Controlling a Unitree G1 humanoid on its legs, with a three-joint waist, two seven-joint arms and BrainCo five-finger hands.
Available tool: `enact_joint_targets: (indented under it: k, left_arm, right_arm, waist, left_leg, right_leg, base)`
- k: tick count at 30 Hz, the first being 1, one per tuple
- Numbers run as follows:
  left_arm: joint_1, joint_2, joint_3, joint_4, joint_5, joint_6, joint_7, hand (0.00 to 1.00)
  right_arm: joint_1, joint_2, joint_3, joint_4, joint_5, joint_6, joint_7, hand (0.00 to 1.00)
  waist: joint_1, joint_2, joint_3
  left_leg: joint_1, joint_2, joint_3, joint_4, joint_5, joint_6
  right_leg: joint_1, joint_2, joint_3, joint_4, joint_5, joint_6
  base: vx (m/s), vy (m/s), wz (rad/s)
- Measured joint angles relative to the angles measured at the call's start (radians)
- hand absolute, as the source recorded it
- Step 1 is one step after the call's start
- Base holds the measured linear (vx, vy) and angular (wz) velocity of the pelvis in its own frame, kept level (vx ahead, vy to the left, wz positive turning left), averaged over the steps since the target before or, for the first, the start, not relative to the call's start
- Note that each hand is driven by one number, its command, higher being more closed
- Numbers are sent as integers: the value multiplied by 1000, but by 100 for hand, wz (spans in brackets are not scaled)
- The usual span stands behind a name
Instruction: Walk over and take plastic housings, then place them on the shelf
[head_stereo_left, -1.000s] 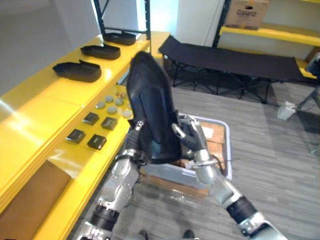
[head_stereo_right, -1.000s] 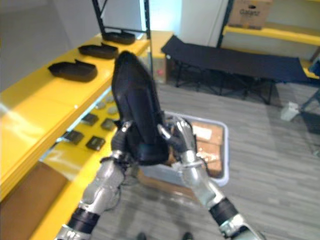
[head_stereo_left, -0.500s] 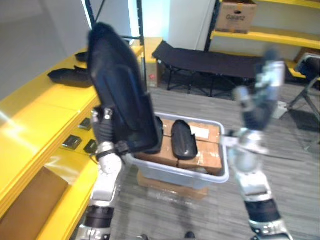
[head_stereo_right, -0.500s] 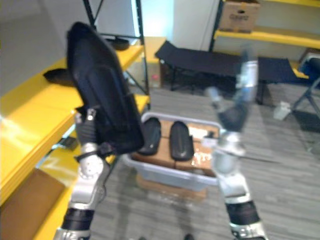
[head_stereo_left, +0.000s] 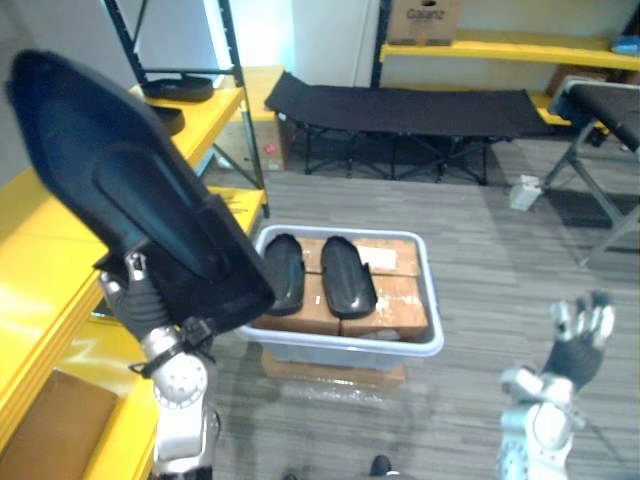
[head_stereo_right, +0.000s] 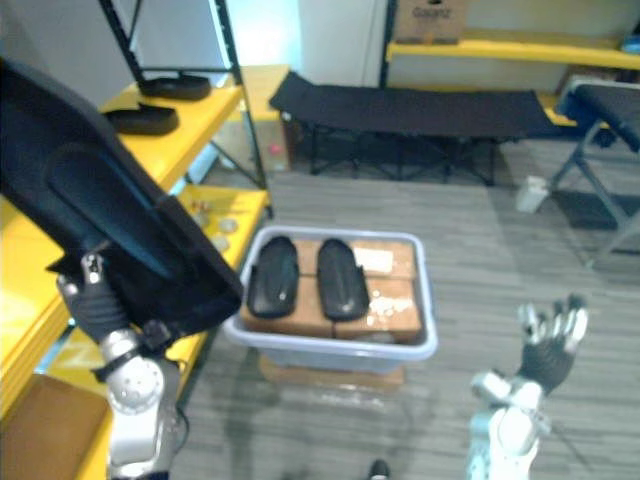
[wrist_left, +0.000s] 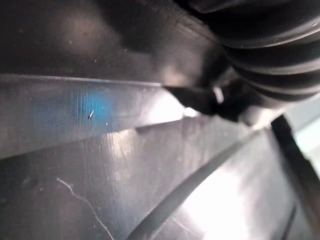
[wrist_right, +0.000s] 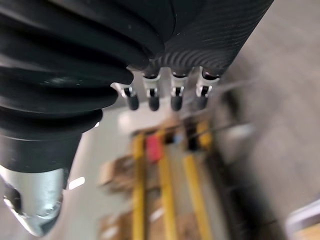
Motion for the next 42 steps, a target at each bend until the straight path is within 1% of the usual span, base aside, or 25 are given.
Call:
enact_joint_targets:
  k: [1, 3, 5, 8, 11, 12, 13, 14, 16, 17, 18, 19, 20, 21, 22, 23, 26, 28, 30, 31, 32, 34, 35, 40, 42]
  left_arm:
    - [0, 1, 0, 0, -10, -17, -16, 100]
    - [0, 7, 0, -1, -13, -35, -28, 100]
    - [0, 11, 3, -2, -13, -37, -21, 100]
    - [0, 11, 13, -2, -27, -37, 16, 100]
    - [16, 8, 43, -37, -25, -25, 54, 100]
    - [30, 7, 59, -64, -24, -25, 65, 100]
    - [49, 4, 97, -96, -4, -24, 79, 100]
    - [58, 2, 119, -105, 9, -23, 83, 100]
    - [102, -6, 199, -122, 13, -22, 87, 100]
    - [117, -10, 220, -126, 13, -21, 88, 100]
    - [140, -18, 257, -128, 11, -21, 90, 100]
    - [151, -23, 274, -128, 10, -21, 89, 100]
    - [174, -36, 308, -128, 2, -21, 88, 100]
    - [190, -40, 332, -128, -11, -20, 87, 100]
    - [195, -41, 343, -128, -18, -20, 86, 100]
    - [209, -43, 356, -128, -47, -20, 81, 100]
    - [235, -69, 369, -128, -53, -18, 68, 100]
    - [255, -81, 372, -128, -63, 14, 53, 100]
    - [268, -82, 371, -128, -48, 30, 45, 100]
    - [266, -83, 366, -128, -45, 38, 29, 100]
    - [264, -83, 358, -128, -45, 44, 19, 100]
    - [266, -84, 335, -128, -37, 59, 1, 100]
    - [266, -84, 332, -128, -38, 60, 0, 100]
    - [283, -89, 306, -128, -37, 62, 1, 100]
    - [282, -87, 302, -128, -37, 62, 2, 100]
  right_arm:
    - [2, 0, 0, 0, 0, 0, 1, 0]
    - [-1, 0, 0, 0, -2, -2, -1, 0]
    - [-6, -2, 0, 0, 0, -2, 2, 0]
    - [-42, -8, 6, 0, 22, -2, 26, 0]
    - [-78, -26, 37, 13, 38, 3, 61, 0]
    - [-91, -33, 62, 26, 37, 10, 75, 0]
    - [-112, -40, 107, 47, 21, 30, 87, 0]
    - [-124, -45, 129, 60, -8, 43, 89, 0]
    - [-174, -76, 216, 105, -150, 99, 90, 0]
    - [-191, -84, 238, 113, -174, 110, 92, 0]
    - [-220, -96, 269, 116, -206, 123, 100, 0]
    - [-235, -101, 281, 118, -215, 128, 106, 0]
    - [-270, -108, 298, 125, -229, 134, 110, 0]
    - [-306, -115, 309, 133, -237, 142, 109, 0]
    - [-323, -115, 312, 138, -237, 146, 109, 0]
    - [-357, -116, 324, 142, -237, 149, 107, 0]
    - [-383, -116, 349, 142, -234, 154, 108, 0]
    - [-381, -116, 360, 142, -234, 177, 119, 0]
    - [-371, -118, 367, 141, -237, 197, 145, 0]
    - [-357, -121, 370, 139, -239, 215, 163, 0]
    - [-345, -124, 369, 138, -241, 222, 171, 0]
    - [-303, -131, 380, 138, -276, 247, 189, 0]
    - [-298, -132, 382, 138, -279, 251, 192, 0]
    - [-295, -137, 377, 138, -279, 251, 196, 0]
    - [-290, -137, 373, 138, -280, 250, 199, 0]
  waist:
    - [0, 0, 0]
    - [0, 0, 0]
    - [1, 1, 0]
    - [4, 5, 3]
    - [6, 10, 5]
    - [17, 10, 5]
    - [42, 10, 5]
    - [50, 10, 6]
    - [89, 12, 11]
    - [102, 13, 12]
    - [126, 14, 16]
    - [138, 13, 17]
    - [158, 11, 18]
    - [172, 2, 24]
    - [179, -5, 28]
    - [199, -18, 37]
    - [214, -30, 44]
    - [219, -36, 46]
    - [219, -36, 46]
    - [216, -37, 45]
    - [217, -37, 46]
    - [218, -36, 46]
    - [218, -36, 46]
    - [216, -35, 47]
    - [213, -36, 47]
  left_leg:
    - [0, 0, 0, 0, 0, 0]
    - [1, 0, 1, 1, 0, 0]
    - [0, 0, 0, 1, 0, 0]
    - [-6, -1, -9, 0, -2, -3]
    - [-19, -7, -62, 1, -2, -5]
    - [-26, -8, -78, 0, 2, -5]
    - [-38, -11, -111, 3, 10, 0]
    - [-38, -12, -127, 1, 15, 0]
    - [-36, -19, -182, 5, 17, 0]
    - [-37, -21, -194, 5, 17, 0]
    - [-39, -27, -218, 5, 17, 1]
    - [-38, -30, -229, 5, 17, 1]
    - [-38, -34, -247, 6, 17, 1]
    - [-38, -39, -265, 9, 16, 1]
    - [-38, -42, -274, 12, 16, 2]
    - [-38, -46, -283, 21, 12, 5]
    - [-38, -49, -296, 38, 0, 8]
    - [-43, -55, -310, 60, -15, 14]
    - [-59, -59, -317, 76, -24, 16]
    - [-71, -65, -338, 77, -23, 17]
    - [-72, -68, -342, 79, -22, 18]
    - [-71, -78, -370, 83, -20, 20]
    - [-70, -80, -372, 84, -20, 20]
    - [-71, -86, -380, 87, -21, 19]
    - [-72, -90, -379, 79, -23, 18]
  right_leg:
    - [0, 0, 1, 0, 0, 0]
    - [1, 0, 1, 0, -1, 0]
    - [1, -1, 1, 0, -4, 0]
    - [5, -2, -8, 0, -10, -4]
    - [21, -10, -61, 0, -25, 5]
    - [21, -12, -80, 0, -27, 4]
    - [23, -14, -111, 0, -27, 9]
    - [29, -14, -126, 0, -26, 11]
    - [61, -18, -182, 0, -34, 14]
    - [68, -20, -192, 0, -37, 17]
    - [79, -25, -212, 0, -44, 23]
    - [85, -27, -223, 0, -46, 23]
    - [95, -30, -238, 0, -51, 25]
    - [106, -35, -249, 0, -58, 29]
    - [112, -37, -250, 1, -62, 33]
    - [119, -42, -254, 9, -75, 36]
    - [120, -50, -266, 42, -98, 36]
    - [123, -61, -273, 72, -121, 37]
    - [124, -63, -282, 77, -129, 34]
    - [127, -63, -302, 78, -133, 34]
    - [129, -65, -308, 80, -134, 35]
    - [142, -75, -329, 93, -143, 39]
    - [142, -79, -329, 99, -146, 42]
    - [138, -93, -326, 123, -160, 29]
    - [125, -105, -322, 155, -175, 34]
  base:
    - [0, 0, 0]
    - [-37, 6, -1]
    - [-19, 2, 0]
    - [-28, 6, 11]
    - [9, 11, 45]
    - [41, 6, 60]
    - [66, 4, 65]
    - [93, -1, 81]
    - [104, 8, 71]
    - [80, 20, 62]
    - [77, 29, 49]
    - [64, 36, 57]
    - [71, 39, 53]
    - [54, 34, 50]
    - [43, 29, 45]
    - [27, 28, 26]
    - [21, 31, 19]
    - [22, 52, 16]
    - [-15, 31, 21]
    - [-24, 8, 36]
    - [15, 9, 43]
    - [38, 26, 38]
    - [49, 34, 28]
    - [31, 31, 8]
    - [0, 0, 0]
